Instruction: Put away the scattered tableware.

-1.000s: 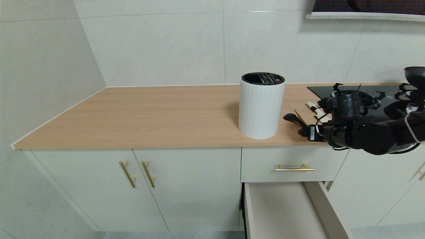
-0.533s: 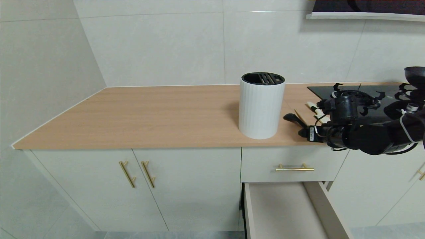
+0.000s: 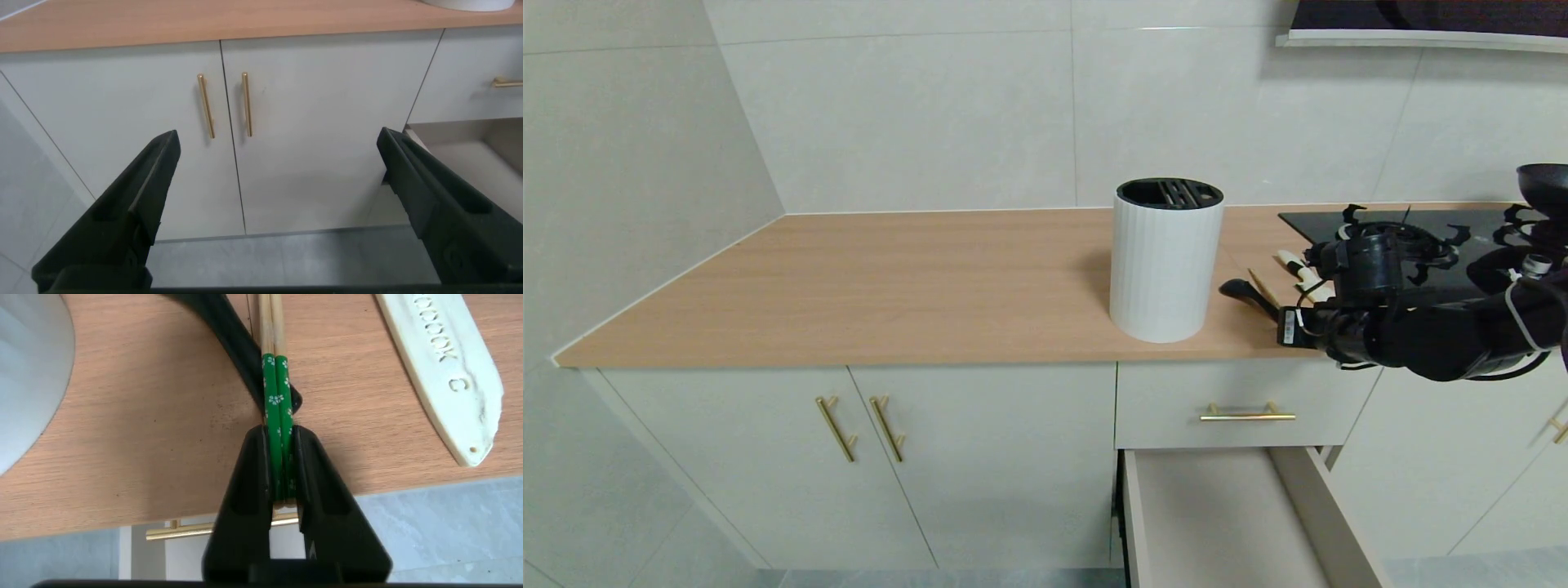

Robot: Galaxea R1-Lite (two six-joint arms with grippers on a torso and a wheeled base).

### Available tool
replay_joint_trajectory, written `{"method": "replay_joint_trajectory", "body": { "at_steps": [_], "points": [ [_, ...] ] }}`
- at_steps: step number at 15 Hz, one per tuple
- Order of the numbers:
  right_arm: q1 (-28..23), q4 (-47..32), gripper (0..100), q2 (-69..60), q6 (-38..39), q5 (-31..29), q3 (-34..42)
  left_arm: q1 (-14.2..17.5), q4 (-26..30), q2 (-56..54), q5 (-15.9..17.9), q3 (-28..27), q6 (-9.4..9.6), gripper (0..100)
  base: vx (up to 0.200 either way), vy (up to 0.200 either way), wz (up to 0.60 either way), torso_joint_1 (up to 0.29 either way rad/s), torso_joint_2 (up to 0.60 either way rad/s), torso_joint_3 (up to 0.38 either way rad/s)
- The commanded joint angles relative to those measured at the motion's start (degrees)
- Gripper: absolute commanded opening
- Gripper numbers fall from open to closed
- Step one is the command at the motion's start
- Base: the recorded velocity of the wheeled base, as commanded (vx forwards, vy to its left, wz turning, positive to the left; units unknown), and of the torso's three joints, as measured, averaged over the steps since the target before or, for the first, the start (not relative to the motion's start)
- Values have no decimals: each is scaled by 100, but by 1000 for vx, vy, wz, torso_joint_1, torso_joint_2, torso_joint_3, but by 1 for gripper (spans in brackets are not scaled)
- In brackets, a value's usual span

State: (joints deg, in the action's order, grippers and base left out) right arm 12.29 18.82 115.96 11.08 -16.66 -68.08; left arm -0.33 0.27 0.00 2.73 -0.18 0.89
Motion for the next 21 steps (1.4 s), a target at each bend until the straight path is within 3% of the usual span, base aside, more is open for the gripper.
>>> {"method": "replay_joint_trajectory", "body": {
  "at_steps": [1,7,11,14,19,21],
  "points": [
    [2,-1,0,-73,-1,-3,6,-2,0,9,-1,1,-1,100,0,0,0,0,0,0],
    [116,-151,0,-1172,263,5,463,-2,0,9,-1,1,-1,100,0,0,0,0,0,0],
    [292,-951,0,-2253,289,32,902,-2,0,9,-1,1,-1,100,0,0,0,0,0,0],
    [494,-2401,0,-3466,298,128,1104,-2,0,9,-1,1,-1,100,0,0,0,0,0,0],
    [494,-4308,0,-4538,219,1209,902,-2,0,9,-1,1,-1,100,0,0,0,0,0,0],
    [494,-4598,0,-4617,43,1412,849,-2,0,9,-1,1,-1,100,0,0,0,0,0,0]
  ]
}}
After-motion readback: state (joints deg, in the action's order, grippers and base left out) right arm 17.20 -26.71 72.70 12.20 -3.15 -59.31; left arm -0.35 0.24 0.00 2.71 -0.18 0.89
